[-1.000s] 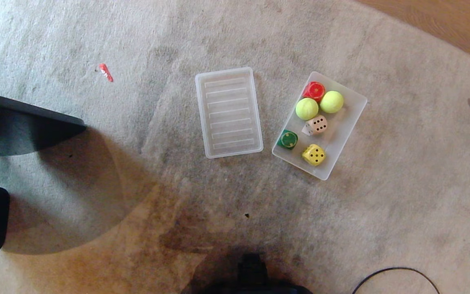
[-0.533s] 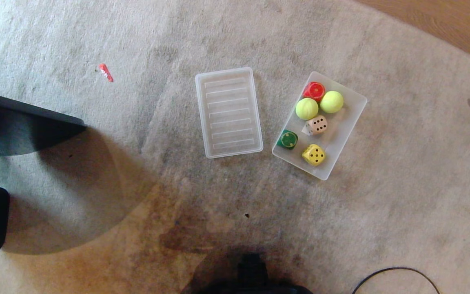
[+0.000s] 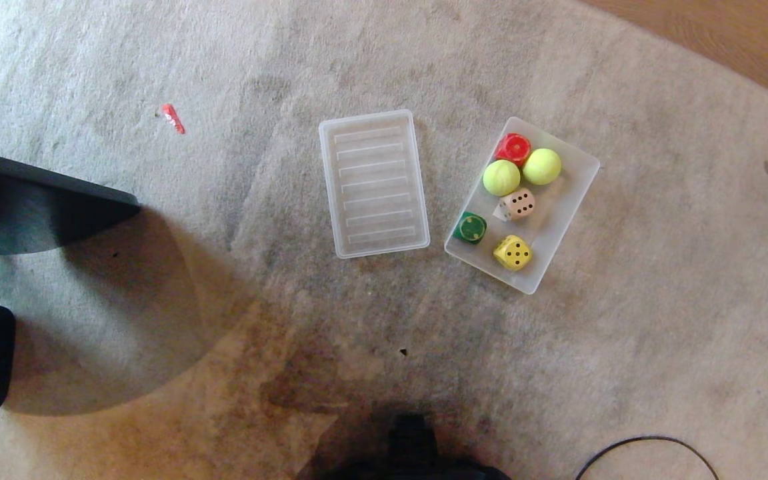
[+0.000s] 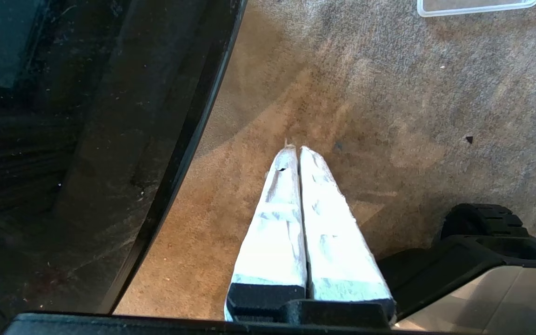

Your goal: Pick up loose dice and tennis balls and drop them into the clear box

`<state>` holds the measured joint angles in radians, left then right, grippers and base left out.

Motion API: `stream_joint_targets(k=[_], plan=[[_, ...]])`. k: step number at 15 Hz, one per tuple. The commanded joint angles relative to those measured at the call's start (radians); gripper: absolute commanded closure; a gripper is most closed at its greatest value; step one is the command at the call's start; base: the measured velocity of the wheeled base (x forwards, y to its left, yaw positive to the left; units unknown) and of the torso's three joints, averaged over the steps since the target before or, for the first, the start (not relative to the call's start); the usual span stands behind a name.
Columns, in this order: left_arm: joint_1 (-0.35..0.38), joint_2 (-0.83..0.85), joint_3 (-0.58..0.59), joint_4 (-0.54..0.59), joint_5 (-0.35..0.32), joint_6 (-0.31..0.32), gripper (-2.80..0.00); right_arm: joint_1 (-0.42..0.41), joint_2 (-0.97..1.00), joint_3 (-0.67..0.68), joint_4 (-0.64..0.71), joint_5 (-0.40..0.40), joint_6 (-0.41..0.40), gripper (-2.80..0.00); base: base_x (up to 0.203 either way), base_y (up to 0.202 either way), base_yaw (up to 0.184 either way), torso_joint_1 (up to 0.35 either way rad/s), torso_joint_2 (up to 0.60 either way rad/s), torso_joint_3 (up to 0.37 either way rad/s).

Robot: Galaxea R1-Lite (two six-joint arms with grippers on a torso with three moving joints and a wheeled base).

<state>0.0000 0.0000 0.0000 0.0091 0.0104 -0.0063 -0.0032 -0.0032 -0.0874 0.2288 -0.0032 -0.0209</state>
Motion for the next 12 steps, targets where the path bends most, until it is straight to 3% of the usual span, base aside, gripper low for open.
stream_joint_targets(k=[1, 12], plan=[[0.0, 0.0, 0.0, 0.0, 0.0, 0.0, 0.0, 0.0, 0.0, 0.0, 0.001, 0.0, -0.001, 0.0, 0.0, 0.0, 0.0, 0.0, 0.0, 0.0], [0.0, 0.0, 0.0, 0.0, 0.0, 0.0, 0.0, 0.0, 0.0, 0.0, 0.001, 0.0, -0.001, 0.0, 0.0, 0.0, 0.0, 0.0, 0.0, 0.0]])
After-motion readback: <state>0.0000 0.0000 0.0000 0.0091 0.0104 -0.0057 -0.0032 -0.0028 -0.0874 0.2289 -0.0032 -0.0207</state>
